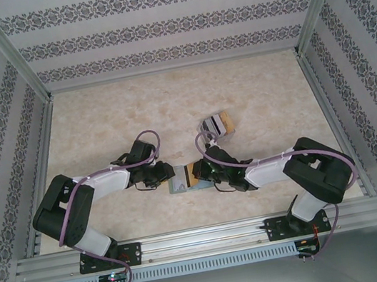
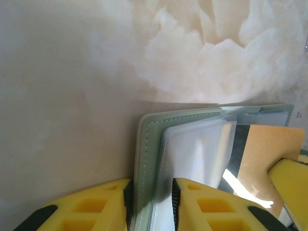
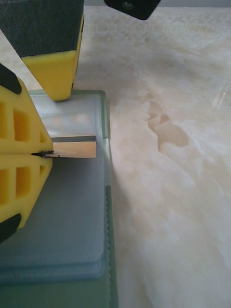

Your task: Put the credit cards into the card holder

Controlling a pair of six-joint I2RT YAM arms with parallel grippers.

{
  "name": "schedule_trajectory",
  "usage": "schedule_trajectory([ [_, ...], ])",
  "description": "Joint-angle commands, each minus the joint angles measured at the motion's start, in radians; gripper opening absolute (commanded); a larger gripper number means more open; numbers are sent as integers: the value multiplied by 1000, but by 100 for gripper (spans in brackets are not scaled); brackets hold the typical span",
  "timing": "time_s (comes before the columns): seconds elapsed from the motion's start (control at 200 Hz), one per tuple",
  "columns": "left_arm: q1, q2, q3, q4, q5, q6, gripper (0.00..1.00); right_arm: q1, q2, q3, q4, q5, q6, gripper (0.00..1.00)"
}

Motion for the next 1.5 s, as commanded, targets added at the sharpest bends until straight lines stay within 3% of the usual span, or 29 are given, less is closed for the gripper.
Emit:
schedule_trajectory([
  [0.0,-5,38,-1,-16,-15,23,30,-24,2,-11,-58,-21,-73,0],
  [0.245,-5,42,1,-13,-13,18,30,-22,65,40,-50,-98,-108,0],
  [0.944,-5,31,-3,-6,-20,2,30,25,-2,-54,-13,-30,-17,0],
  [1.494,-5,22,-3,10,-8,-15,30,53,105,0,75,-14,60,1],
])
